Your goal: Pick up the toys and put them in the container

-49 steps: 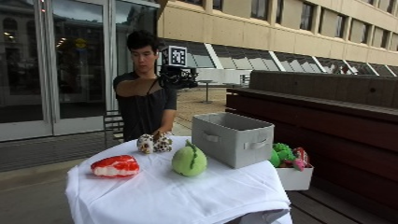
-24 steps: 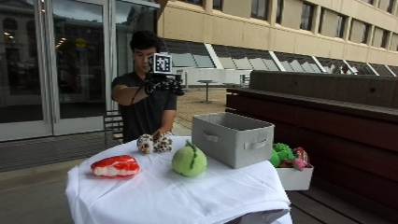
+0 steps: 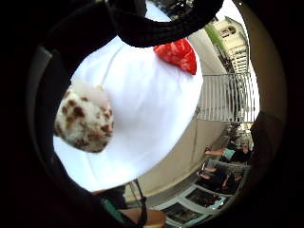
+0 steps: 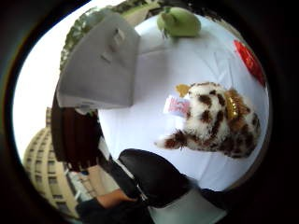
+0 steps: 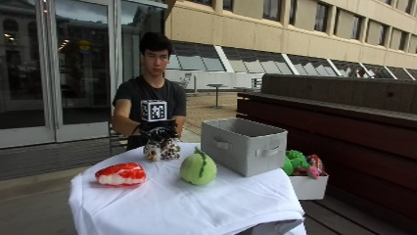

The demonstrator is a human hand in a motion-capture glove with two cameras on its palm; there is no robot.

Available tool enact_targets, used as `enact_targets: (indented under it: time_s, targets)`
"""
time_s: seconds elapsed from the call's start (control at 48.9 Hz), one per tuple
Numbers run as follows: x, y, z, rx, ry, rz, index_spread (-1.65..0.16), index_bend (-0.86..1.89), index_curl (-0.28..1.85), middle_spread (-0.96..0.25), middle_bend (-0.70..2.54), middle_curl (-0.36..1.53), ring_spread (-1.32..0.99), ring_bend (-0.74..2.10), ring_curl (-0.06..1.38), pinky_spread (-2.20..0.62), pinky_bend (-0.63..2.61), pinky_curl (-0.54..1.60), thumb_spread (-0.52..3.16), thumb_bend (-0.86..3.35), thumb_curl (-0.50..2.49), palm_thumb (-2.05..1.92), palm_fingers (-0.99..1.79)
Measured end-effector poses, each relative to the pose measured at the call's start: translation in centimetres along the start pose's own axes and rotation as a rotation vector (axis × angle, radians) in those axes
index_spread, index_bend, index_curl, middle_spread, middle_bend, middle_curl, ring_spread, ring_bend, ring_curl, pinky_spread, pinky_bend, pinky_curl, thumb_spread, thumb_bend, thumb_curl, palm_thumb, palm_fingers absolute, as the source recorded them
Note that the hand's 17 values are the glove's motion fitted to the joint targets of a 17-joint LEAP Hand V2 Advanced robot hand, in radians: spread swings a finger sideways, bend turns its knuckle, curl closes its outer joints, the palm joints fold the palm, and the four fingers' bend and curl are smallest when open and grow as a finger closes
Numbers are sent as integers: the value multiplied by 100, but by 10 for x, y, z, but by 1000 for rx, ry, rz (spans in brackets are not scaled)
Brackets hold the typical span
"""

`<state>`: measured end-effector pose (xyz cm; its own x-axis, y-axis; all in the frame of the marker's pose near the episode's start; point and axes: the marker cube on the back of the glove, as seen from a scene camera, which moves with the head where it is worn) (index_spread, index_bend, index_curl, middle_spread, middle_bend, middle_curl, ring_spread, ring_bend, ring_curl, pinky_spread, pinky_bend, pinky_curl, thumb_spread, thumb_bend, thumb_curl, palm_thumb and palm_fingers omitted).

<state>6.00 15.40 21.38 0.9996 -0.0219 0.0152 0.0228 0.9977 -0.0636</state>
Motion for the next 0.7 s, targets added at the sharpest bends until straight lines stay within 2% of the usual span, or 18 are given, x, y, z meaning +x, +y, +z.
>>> enact_targets:
  time_s: [0.102,0.205,0.266,0.328,0.348,0.368,0.471,0.512,0.614,0.696]
  targets:
    - [10,-1,35,-29,20,-18,-29,6,19,-10,25,32,-15,44,28,4,96,38,91,-4,12,-3,1]
    - [14,-4,50,49,35,27,-28,7,17,-9,31,35,-15,56,31,2,101,38,98,3,17,10,10]
    - [11,1,52,69,32,28,-29,12,17,-10,36,37,-15,60,32,-1,105,38,103,16,22,33,22]
    - [11,3,49,77,27,12,-31,28,21,-12,43,39,-19,64,31,-12,104,36,104,30,28,58,60]
    - [12,2,47,76,24,11,-31,33,22,-14,50,41,-24,75,34,-21,100,34,103,34,30,64,94]
    - [13,0,45,71,23,12,-31,29,19,-15,51,40,-26,77,31,-23,95,30,101,32,31,63,99]
    - [18,-9,33,26,80,5,-30,30,25,-19,63,45,-33,88,39,-35,83,31,86,32,37,72,114]
    - [15,-6,31,0,98,19,-30,30,27,-20,71,48,-34,94,42,-39,78,31,77,41,42,87,124]
    - [8,-8,23,-80,46,36,-29,33,31,-22,78,50,-35,98,44,-45,73,31,68,56,49,105,130]
    - [-1,-15,3,-97,14,56,-29,35,33,-17,79,50,-32,102,44,-47,72,31,68,65,54,110,130]
